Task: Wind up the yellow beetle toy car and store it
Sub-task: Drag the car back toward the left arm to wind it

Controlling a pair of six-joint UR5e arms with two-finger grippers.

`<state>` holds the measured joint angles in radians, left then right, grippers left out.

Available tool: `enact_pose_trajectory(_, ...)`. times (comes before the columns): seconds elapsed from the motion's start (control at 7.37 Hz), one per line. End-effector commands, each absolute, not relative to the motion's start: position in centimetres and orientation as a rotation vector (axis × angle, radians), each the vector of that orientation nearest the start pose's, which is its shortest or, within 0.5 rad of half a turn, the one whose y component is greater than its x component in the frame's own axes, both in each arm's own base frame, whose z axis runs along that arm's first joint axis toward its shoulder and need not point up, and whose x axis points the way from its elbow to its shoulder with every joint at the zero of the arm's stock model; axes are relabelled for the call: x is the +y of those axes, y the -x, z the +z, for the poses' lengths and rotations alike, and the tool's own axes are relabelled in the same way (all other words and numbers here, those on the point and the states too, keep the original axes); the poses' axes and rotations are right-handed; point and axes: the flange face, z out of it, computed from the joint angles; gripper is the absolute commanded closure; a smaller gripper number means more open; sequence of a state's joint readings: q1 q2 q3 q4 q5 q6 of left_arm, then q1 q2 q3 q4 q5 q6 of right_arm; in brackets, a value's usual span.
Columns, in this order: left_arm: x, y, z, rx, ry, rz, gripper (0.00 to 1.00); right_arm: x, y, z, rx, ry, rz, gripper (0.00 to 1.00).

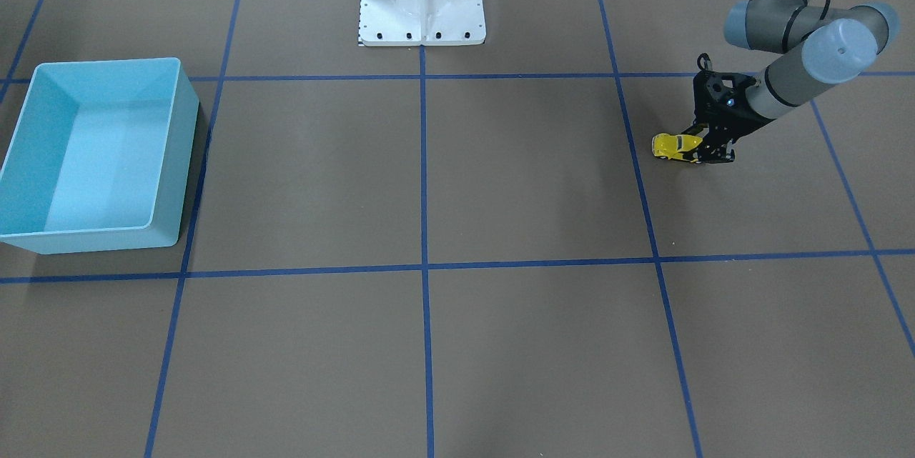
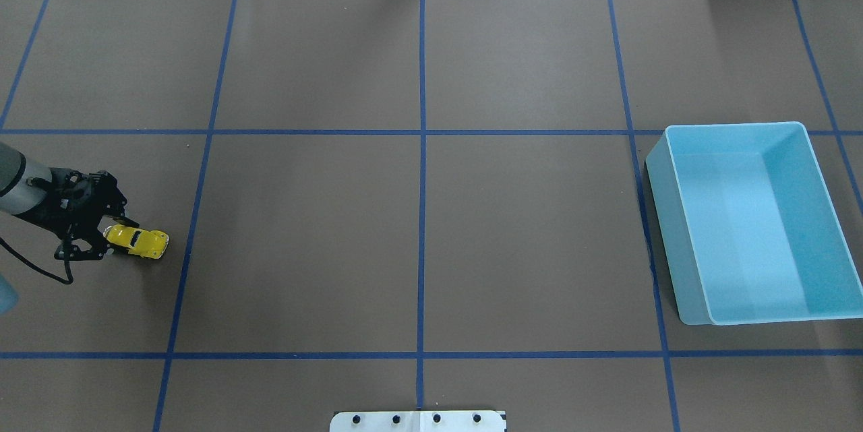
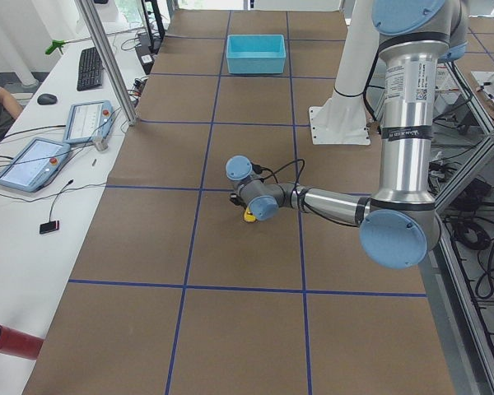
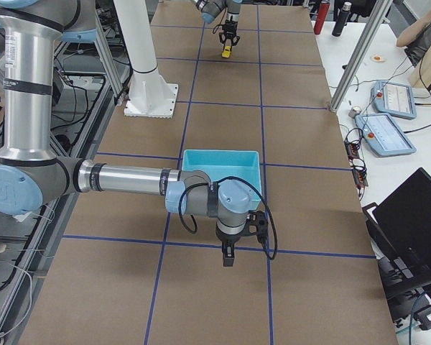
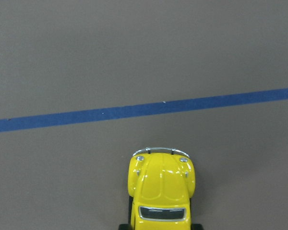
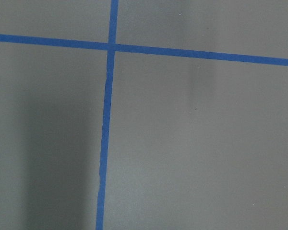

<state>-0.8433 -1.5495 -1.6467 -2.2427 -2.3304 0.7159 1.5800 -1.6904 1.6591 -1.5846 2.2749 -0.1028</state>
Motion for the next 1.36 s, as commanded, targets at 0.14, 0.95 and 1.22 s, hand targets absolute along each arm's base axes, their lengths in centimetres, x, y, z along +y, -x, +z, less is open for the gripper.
enact_pose_trajectory(0.14,-42.1,-28.6,55.6,0.821,-0.768,1.579,1.00,-43.7,-7.3,67.7,-0.705,0.003,-0.074,0.01)
enact_pose_trajectory(0.95,-41.9,-27.7,56.8,0.818,-0.748,1.570,1.00,-43.7,-7.3,67.7,-0.705,0.002,-0.075,0.01)
enact_pose_trajectory(1.22,-42.0,-27.6,56.8,0.816,-0.751,1.569,1.00,-43.7,-7.3,67.7,-0.705,0.002,-0.075,0.01)
